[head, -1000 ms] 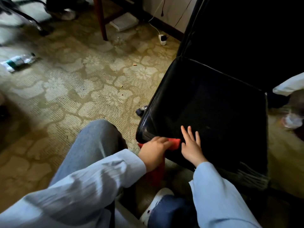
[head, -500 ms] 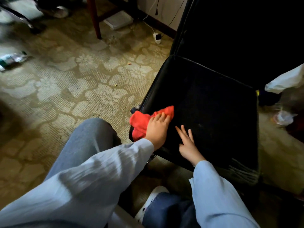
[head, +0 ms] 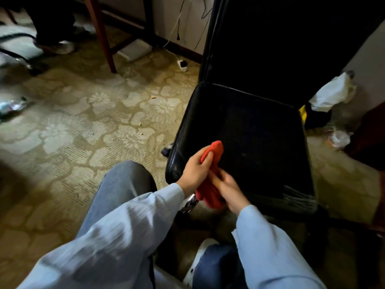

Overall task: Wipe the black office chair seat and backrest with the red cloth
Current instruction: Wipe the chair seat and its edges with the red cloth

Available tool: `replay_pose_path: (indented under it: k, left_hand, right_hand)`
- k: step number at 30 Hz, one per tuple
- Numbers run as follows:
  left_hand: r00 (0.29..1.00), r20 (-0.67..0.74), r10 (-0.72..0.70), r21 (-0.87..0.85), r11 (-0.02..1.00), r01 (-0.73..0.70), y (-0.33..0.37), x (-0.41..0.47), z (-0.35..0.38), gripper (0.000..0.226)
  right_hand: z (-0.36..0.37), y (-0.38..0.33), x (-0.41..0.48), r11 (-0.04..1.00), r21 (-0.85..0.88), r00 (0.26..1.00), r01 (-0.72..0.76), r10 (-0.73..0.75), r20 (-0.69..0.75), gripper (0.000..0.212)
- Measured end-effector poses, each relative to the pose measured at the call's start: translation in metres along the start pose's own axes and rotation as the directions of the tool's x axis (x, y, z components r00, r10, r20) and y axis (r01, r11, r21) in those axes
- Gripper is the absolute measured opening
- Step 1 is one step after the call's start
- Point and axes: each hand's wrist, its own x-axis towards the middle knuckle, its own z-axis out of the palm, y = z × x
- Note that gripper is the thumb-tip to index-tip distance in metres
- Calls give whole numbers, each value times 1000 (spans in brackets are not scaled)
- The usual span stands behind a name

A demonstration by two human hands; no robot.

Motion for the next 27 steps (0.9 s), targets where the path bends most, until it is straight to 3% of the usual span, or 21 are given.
replay_pose_path:
  k: [2, 6, 9, 11, 14, 16, 19, 22, 24, 27]
  left_hand:
    - [1000, 18, 6, 111, 994, -8, -1, 0, -9, 35]
    - [996, 24, -87, 374, 925, 72, -2, -10, -33, 34]
    - [984, 90, -153, 395, 913, 105, -1, -21, -51, 46]
    - [958, 223, -181, 404, 912, 78, -1, -27, -62, 57]
    - [910, 380, -163, 522, 851, -65, 8, -32, -70, 40]
    - [911, 399, -103, 485, 867, -114, 16, -33, -72, 32]
    - [889, 433, -152, 465, 882, -75, 30, -35, -78, 43]
    - [837, 519, -173, 320, 948, -2, 43, -42, -85, 21]
    - [845, 515, -142, 283, 959, -11, 46, -46, -85, 16]
    - [844, 519, -133, 343, 937, -63, 54, -46, -81, 34]
  right_hand:
    - [6, -6, -7, 993, -96, 997, 65, -69, -45, 8]
    - [2, -13, -19, 886, -417, 952, 202, -278, -130, 25]
    - [1, -20, -31, 884, -398, 918, 247, -344, -195, 24]
    - [2, -23, -39, 895, -367, 922, 255, -339, -185, 24]
    - [5, -25, -50, 880, -373, 923, 293, -363, -130, 24]
    - [7, -29, -58, 858, -392, 910, 331, -400, -108, 24]
    - [8, -38, -68, 826, -426, 883, 369, -454, -117, 25]
    - [5, -47, -78, 819, -439, 861, 369, -479, -170, 23]
    - [3, -52, -83, 804, -461, 846, 375, -500, -185, 22]
    - [-6, -55, -84, 738, -566, 818, 367, -547, -182, 18]
